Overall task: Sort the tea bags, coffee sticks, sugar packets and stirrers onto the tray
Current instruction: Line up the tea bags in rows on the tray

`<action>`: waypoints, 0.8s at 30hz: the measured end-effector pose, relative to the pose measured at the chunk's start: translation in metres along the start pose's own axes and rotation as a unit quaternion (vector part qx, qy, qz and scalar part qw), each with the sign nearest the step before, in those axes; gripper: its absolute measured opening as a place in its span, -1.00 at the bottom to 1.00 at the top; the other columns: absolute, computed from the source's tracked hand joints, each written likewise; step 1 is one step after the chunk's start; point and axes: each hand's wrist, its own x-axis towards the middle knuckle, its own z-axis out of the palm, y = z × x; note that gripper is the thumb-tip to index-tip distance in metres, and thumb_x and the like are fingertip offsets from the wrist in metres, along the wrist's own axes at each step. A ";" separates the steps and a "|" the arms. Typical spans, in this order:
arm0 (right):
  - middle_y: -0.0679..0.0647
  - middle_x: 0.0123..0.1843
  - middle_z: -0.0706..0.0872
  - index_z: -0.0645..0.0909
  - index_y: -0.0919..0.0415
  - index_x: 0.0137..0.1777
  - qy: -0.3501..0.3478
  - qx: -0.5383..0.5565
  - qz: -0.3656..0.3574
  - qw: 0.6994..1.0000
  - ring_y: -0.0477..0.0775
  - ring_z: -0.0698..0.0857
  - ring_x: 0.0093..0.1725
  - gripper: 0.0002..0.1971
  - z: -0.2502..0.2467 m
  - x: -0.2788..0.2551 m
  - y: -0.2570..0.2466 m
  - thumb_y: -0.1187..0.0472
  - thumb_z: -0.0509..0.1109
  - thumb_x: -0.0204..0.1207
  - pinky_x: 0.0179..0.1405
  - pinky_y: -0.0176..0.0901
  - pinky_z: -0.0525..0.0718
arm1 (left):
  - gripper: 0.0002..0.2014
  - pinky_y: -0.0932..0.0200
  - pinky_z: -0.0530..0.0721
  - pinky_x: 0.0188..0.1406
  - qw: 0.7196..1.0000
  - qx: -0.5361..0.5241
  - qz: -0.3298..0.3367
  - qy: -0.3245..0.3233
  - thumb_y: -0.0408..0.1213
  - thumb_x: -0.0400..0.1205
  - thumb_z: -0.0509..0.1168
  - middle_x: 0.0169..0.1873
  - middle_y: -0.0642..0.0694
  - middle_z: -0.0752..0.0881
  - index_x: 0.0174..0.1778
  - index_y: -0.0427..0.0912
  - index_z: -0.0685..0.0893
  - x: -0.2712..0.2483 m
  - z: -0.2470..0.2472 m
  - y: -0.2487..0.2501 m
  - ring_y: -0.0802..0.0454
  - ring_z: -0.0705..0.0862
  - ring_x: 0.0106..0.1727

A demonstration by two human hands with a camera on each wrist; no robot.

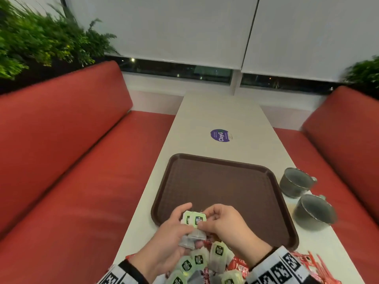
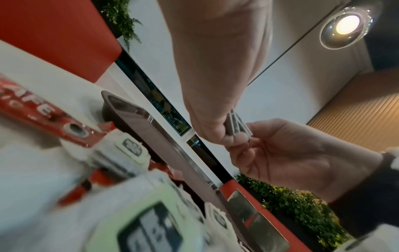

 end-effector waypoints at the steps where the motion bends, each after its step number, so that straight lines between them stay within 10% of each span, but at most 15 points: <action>1: 0.10 -0.49 0.63 0.62 0.33 -0.12 0.003 0.036 0.016 0.999 -0.04 0.54 -0.60 -0.85 0.003 0.006 -0.003 0.43 0.52 0.38 -0.56 -0.24 0.49 | -0.45 0.04 0.67 -0.38 1.000 0.006 0.017 0.018 -0.67 0.60 0.15 0.11 -0.45 0.64 0.36 0.02 0.50 0.004 -0.001 0.004 -0.19 0.67 -0.30; 19: 0.21 -0.46 0.55 0.44 0.21 -0.41 0.105 0.039 -0.019 0.993 0.01 0.50 -0.59 -0.69 0.015 0.215 -0.086 0.56 0.31 0.44 -0.65 -0.28 0.43 | -0.57 -0.02 0.72 -0.03 0.987 -0.052 0.071 0.135 -0.69 0.65 0.07 0.12 -0.36 0.71 0.30 -0.15 0.49 0.038 -0.072 0.060 -0.27 0.74 0.10; 24: 0.22 -0.29 0.67 0.52 0.18 -0.36 0.112 -0.085 0.003 0.990 0.16 0.61 -0.37 -0.76 0.020 0.263 -0.081 0.44 0.35 0.48 -0.30 -0.04 0.63 | -0.58 0.06 0.74 -0.11 0.983 -0.054 0.096 0.144 -0.69 0.58 0.19 0.05 -0.34 0.76 0.27 -0.19 0.54 0.032 -0.086 0.054 -0.22 0.78 0.05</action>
